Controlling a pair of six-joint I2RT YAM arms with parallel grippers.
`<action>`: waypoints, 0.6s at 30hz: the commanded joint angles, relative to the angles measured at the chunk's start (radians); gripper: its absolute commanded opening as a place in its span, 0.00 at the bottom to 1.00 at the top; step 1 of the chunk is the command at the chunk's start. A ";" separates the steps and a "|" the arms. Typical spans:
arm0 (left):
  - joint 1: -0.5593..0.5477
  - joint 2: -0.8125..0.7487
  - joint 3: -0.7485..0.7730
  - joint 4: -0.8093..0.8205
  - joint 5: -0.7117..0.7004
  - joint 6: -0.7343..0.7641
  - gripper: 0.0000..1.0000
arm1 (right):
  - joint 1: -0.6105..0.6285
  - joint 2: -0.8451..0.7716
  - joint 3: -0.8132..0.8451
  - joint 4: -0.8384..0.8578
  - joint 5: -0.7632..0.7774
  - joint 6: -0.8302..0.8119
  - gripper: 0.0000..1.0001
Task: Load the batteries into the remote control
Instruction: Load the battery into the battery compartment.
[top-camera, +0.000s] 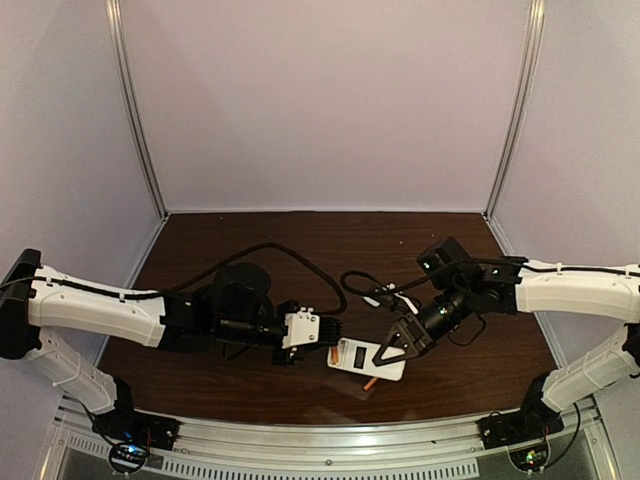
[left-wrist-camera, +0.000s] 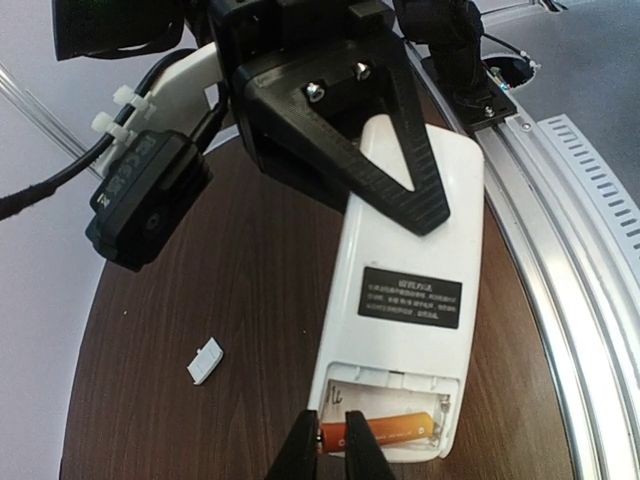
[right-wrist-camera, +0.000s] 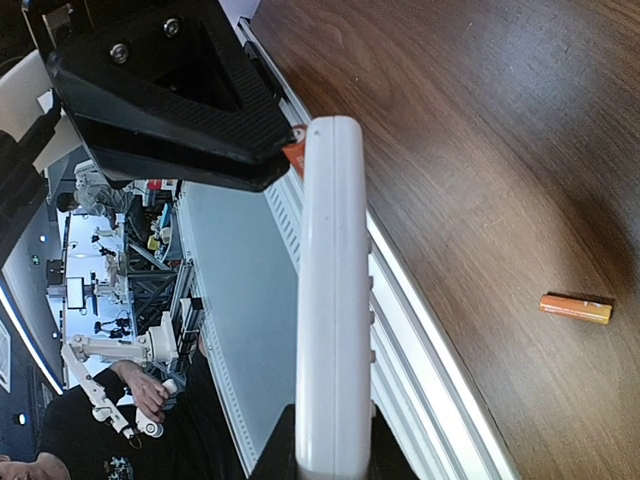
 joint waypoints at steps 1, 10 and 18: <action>-0.004 0.029 0.027 -0.038 0.048 -0.003 0.10 | 0.008 -0.018 0.045 0.021 0.002 -0.034 0.00; -0.015 0.071 0.065 -0.102 0.067 0.025 0.09 | 0.007 -0.019 0.065 0.000 -0.002 -0.059 0.00; -0.020 0.077 0.066 -0.151 0.089 0.040 0.08 | 0.006 -0.033 0.080 -0.013 0.017 -0.069 0.00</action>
